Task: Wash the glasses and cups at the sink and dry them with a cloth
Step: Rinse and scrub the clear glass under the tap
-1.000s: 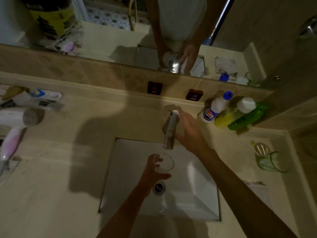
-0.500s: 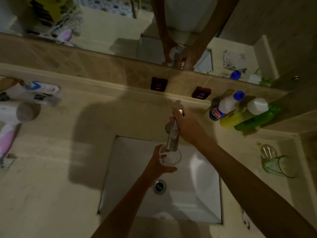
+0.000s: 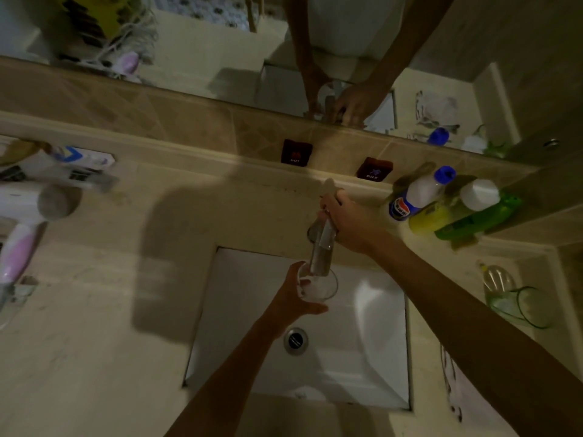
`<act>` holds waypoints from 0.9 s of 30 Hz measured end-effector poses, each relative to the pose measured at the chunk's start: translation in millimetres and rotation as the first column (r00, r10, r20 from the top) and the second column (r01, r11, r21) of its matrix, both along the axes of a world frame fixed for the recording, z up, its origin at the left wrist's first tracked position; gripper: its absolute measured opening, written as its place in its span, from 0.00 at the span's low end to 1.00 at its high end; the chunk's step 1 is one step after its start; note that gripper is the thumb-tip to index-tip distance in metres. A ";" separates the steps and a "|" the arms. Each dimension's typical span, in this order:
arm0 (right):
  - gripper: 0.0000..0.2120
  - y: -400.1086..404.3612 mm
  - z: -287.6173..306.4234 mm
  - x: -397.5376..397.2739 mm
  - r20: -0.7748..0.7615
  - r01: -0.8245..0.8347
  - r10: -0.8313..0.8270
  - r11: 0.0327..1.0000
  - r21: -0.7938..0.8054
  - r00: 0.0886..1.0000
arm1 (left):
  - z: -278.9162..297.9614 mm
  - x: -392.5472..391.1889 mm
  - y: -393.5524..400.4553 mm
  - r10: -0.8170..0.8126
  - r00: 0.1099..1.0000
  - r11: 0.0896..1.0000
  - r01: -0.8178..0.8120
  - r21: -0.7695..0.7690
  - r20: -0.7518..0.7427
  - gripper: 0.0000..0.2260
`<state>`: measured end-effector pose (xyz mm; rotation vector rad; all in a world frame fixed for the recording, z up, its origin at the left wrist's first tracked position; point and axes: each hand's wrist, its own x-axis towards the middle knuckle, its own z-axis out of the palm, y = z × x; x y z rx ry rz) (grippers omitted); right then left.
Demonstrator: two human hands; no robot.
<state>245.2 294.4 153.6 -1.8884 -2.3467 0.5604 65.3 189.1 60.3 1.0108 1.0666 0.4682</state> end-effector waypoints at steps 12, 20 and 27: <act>0.15 1.1 1.3 1.8 -0.113 0.043 -0.044 0.999 -0.008 0.993 | -7.8 -0.1 0.8 -0.007 0.998 1.000 0.009 0.024 -0.060 0.42; 0.25 -85.4 -48.5 3.6 -0.641 0.510 -0.675 0.721 -0.469 0.366 | -12.5 -7.3 -2.8 -0.009 0.993 0.997 0.018 0.073 -0.120 0.45; 0.28 -150.4 -89.5 -27.7 -0.397 0.133 -0.917 0.389 -0.911 -0.035 | -13.6 2.1 -8.2 0.000 0.995 0.997 0.008 0.081 -0.099 0.49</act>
